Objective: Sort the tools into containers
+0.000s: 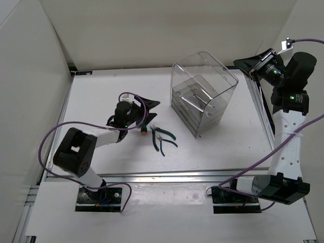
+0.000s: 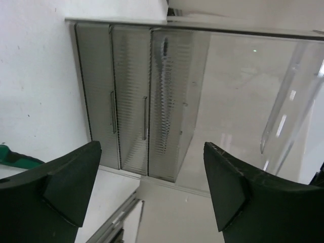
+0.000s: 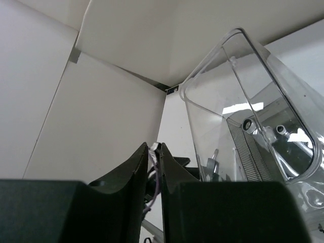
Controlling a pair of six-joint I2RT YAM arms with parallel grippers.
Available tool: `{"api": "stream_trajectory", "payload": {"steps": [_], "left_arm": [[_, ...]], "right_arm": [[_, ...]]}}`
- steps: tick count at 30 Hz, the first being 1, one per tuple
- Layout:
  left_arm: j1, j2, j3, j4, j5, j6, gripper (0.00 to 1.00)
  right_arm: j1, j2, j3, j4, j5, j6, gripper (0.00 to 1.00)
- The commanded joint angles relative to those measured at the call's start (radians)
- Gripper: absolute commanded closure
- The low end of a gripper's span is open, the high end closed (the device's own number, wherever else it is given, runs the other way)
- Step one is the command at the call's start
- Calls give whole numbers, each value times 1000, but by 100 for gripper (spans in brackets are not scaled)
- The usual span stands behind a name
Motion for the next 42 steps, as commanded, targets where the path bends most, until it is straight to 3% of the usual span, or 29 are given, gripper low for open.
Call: {"api": "stream_trajectory", "payload": {"steps": [1,16,24,29,36,42], "left_arm": [[-49,71,42,162,18,-77,10],[-170,433,315,183,-3,-96,30],[-181,517,355,194,-16,-117,34],[-191,574,404,211,-3,-127,45],[-199,611,461,209,-6,-130,45],[-201,577,380,260,-22,-160,42]], "right_arm": [[0,2,-22,92,30,44,81],[-11,73,24,55,22,-8,82],[-45,67,3,109,-5,23,82],[-59,73,-19,141,-15,41,82],[-69,64,-37,129,-15,40,82],[-71,67,-52,155,-18,53,82]]}}
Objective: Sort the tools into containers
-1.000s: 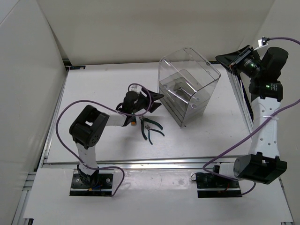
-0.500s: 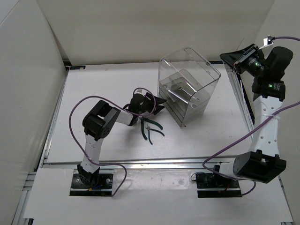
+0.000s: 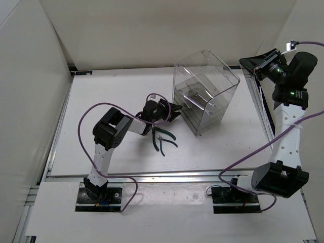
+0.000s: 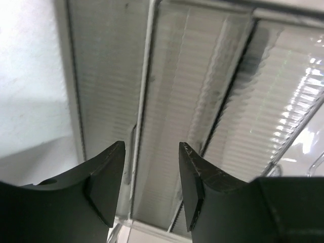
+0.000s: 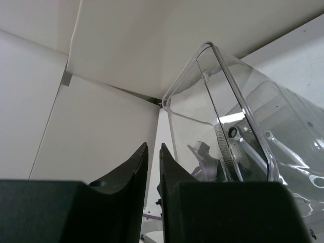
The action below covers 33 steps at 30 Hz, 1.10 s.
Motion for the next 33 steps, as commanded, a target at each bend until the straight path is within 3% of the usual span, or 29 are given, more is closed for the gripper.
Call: {"api": "stream_trajectory", "payload": {"steps": [1,10,33], "left_arm": [[-9,-53,-39,55,-15,-18,42],[-3,-93,-116,110,-24,-5,31],[-26,-38,-24,208,-46,28,36]], "right_arm": [[-7,-9,-10,61,-18,10,82],[-4,-15,-33,74,-16,14,82],[-4,-30,-65,83,-21,28,82]]}}
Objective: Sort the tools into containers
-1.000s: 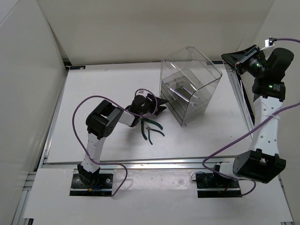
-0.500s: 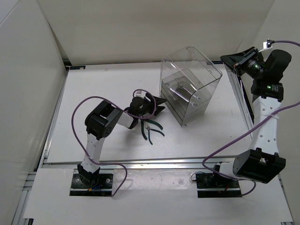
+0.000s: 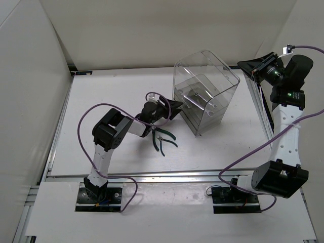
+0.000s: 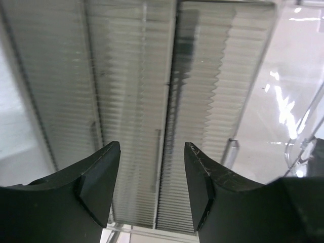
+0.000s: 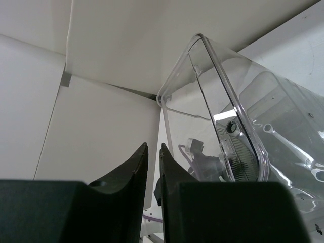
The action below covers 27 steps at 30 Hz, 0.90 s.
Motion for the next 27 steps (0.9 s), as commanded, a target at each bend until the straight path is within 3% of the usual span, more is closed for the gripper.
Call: {"api": "stream_trajectory", "payload": {"steps": [1,6,14,19,27], "left_arm": [[-12,-16,53,27,-4,15,36],[-27,26,100,25,-4,6,46],[-49,57,123,16,-10,-14,52],[-59,76,125,33,-16,-38,64],[-62,97,143,33,-28,-51,65]], "right_arm": [[-2,-31,-1,49,-18,-2,82],[-1,-22,-2,55,-25,4,82],[-1,-19,-11,71,-37,16,81],[-2,-25,-21,83,-41,23,82],[-2,-25,-36,101,-52,40,81]]}}
